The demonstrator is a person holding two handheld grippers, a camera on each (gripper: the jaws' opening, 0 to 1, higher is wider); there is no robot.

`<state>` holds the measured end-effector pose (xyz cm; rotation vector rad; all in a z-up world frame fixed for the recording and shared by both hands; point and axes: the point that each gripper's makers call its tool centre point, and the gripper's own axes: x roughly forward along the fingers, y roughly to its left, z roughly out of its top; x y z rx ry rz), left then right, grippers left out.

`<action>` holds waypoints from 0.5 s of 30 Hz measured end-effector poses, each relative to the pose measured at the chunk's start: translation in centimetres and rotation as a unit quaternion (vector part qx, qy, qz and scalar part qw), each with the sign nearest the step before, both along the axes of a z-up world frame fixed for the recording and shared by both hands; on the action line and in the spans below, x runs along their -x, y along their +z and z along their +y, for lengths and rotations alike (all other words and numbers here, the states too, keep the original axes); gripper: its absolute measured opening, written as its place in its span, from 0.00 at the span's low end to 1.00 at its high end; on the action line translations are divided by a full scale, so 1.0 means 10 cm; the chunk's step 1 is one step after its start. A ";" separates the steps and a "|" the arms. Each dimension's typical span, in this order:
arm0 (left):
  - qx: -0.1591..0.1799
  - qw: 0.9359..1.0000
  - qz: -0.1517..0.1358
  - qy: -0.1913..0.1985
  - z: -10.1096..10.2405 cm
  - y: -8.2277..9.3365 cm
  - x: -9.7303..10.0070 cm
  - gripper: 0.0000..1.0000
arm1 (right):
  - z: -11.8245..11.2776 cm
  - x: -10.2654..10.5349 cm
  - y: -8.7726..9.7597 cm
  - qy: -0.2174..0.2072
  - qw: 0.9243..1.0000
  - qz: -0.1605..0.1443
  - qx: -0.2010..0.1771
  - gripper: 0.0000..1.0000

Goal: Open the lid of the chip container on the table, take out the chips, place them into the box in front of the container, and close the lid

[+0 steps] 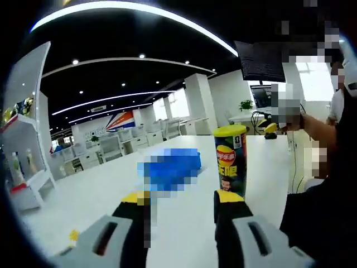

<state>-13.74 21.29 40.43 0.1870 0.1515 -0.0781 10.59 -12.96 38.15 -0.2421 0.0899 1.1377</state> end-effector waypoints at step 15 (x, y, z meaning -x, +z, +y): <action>0.007 1.000 0.005 0.019 -0.01 -0.03 0.29 0.45 | -0.19 0.31 -0.27 -0.006 1.000 0.023 0.018 0.35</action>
